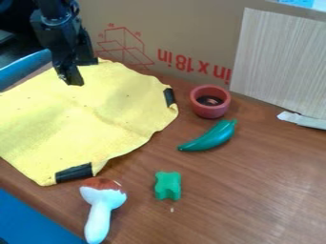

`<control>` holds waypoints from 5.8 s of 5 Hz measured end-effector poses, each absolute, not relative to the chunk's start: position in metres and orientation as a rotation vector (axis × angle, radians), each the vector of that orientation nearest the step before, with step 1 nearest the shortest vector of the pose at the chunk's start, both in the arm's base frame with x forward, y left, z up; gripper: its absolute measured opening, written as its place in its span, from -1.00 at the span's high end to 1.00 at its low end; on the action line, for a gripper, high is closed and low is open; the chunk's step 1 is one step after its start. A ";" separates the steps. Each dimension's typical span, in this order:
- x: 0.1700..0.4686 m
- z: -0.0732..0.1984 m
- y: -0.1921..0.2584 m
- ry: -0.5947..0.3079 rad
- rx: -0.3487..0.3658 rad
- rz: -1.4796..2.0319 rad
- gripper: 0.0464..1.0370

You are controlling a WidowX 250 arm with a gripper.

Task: Move green object to bottom left of cloth

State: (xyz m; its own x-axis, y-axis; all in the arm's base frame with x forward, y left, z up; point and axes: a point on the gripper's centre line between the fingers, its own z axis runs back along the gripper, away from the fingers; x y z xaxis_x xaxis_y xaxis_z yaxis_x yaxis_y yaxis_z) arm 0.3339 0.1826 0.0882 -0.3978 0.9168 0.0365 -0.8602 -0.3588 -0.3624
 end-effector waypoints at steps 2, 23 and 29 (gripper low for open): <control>0.333 0.081 0.195 -0.353 -0.258 1.681 -0.93; 0.292 0.078 0.141 -0.291 -0.214 1.194 -0.17; 0.283 0.033 0.277 -0.411 -0.006 1.369 -0.17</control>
